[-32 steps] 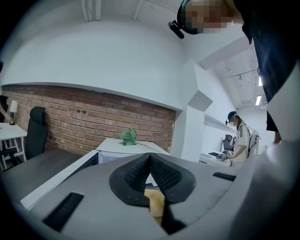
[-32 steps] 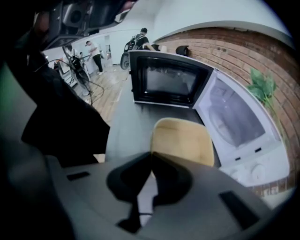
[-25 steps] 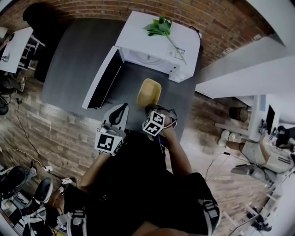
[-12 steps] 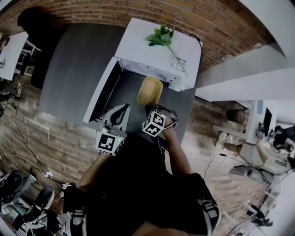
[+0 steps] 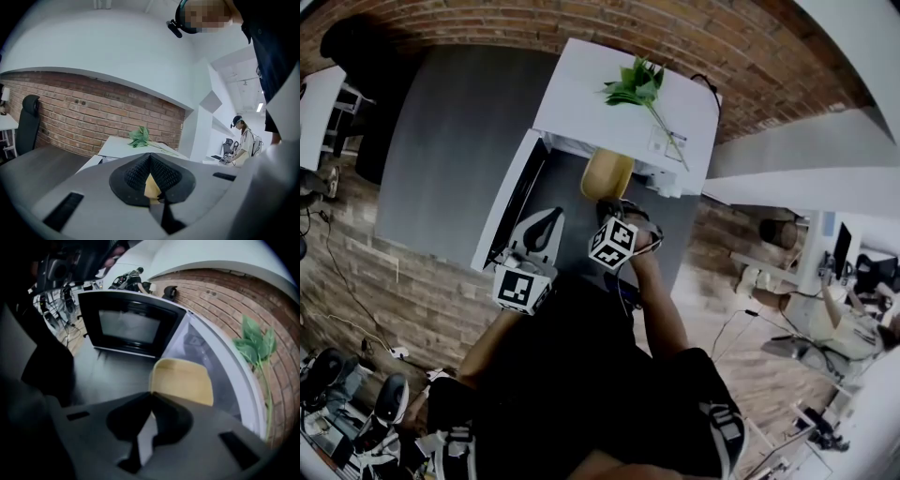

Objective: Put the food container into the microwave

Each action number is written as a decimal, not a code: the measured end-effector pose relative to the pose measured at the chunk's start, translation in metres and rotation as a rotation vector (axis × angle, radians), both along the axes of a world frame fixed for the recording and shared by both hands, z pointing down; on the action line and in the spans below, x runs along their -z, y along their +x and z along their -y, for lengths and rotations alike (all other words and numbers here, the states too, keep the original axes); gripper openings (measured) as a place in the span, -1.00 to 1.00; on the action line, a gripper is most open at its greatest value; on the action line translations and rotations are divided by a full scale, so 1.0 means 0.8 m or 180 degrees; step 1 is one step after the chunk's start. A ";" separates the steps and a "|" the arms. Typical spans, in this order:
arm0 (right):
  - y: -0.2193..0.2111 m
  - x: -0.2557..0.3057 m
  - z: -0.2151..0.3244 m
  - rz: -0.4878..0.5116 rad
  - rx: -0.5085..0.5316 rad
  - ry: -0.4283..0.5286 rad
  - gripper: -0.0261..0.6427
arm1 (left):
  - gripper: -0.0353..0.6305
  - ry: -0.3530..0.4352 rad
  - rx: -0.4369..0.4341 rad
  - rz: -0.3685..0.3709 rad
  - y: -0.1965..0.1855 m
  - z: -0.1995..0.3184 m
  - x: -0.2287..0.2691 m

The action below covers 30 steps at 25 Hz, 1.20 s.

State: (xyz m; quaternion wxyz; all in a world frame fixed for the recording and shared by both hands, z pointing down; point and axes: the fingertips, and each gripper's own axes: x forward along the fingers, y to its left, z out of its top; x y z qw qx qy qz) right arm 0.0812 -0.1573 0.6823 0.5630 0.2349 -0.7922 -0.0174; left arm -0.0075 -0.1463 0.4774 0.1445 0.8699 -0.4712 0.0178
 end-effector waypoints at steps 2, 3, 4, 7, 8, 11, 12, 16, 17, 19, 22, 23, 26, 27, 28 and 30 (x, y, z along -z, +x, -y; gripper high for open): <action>0.003 -0.005 0.014 -0.0079 -0.0017 0.0067 -0.82 | -0.79 -0.0026 0.0014 -0.0008 -0.003 0.006 -0.005; 0.005 -0.008 0.021 -0.0125 -0.0023 0.0106 -0.82 | -0.79 -0.0049 0.0026 -0.0015 -0.004 0.009 -0.007; 0.006 -0.011 0.028 -0.0168 -0.0025 0.0145 -0.82 | -0.79 -0.0074 0.0039 -0.0022 -0.006 0.013 -0.009; 0.005 -0.018 0.052 -0.0240 -0.0033 0.0232 -0.82 | -0.79 -0.0104 0.0058 -0.0025 -0.009 0.023 -0.016; 0.005 -0.020 0.059 -0.0249 -0.0038 0.0244 -0.82 | -0.79 -0.0104 0.0055 -0.0027 -0.009 0.026 -0.017; 0.006 -0.025 0.078 -0.0303 -0.0045 0.0294 -0.82 | -0.79 -0.0143 0.0056 -0.0043 -0.009 0.031 -0.021; 0.007 -0.027 0.085 -0.0325 -0.0053 0.0320 -0.82 | -0.79 -0.0163 0.0057 -0.0045 -0.009 0.033 -0.023; 0.012 -0.032 0.107 -0.0383 -0.0107 0.0393 -0.82 | -0.79 -0.0204 0.0047 -0.0046 -0.007 0.040 -0.030; 0.013 -0.034 0.112 -0.0388 -0.0113 0.0410 -0.82 | -0.79 -0.0202 0.0042 -0.0045 -0.006 0.043 -0.031; 0.014 -0.036 0.120 -0.0408 -0.0119 0.0449 -0.82 | -0.79 -0.0197 0.0035 -0.0050 -0.004 0.048 -0.030; 0.018 -0.043 0.129 -0.0452 -0.0127 0.0501 -0.82 | -0.79 -0.0193 0.0042 -0.0063 -0.002 0.055 -0.028; 0.019 -0.047 0.131 -0.0463 -0.0128 0.0508 -0.82 | -0.79 -0.0191 0.0046 -0.0068 -0.001 0.057 -0.028; 0.019 -0.056 0.133 -0.0465 -0.0118 0.0473 -0.82 | -0.79 -0.0204 0.0054 -0.0072 0.000 0.060 -0.030; 0.019 -0.058 0.133 -0.0467 -0.0114 0.0458 -0.82 | -0.79 -0.0211 0.0055 -0.0073 0.001 0.060 -0.031; 0.019 -0.058 0.134 -0.0474 -0.0107 0.0455 -0.82 | -0.79 -0.0217 0.0055 -0.0075 0.001 0.060 -0.031; 0.019 -0.060 0.137 -0.0487 -0.0087 0.0465 -0.82 | -0.79 -0.0227 0.0055 -0.0080 0.002 0.060 -0.032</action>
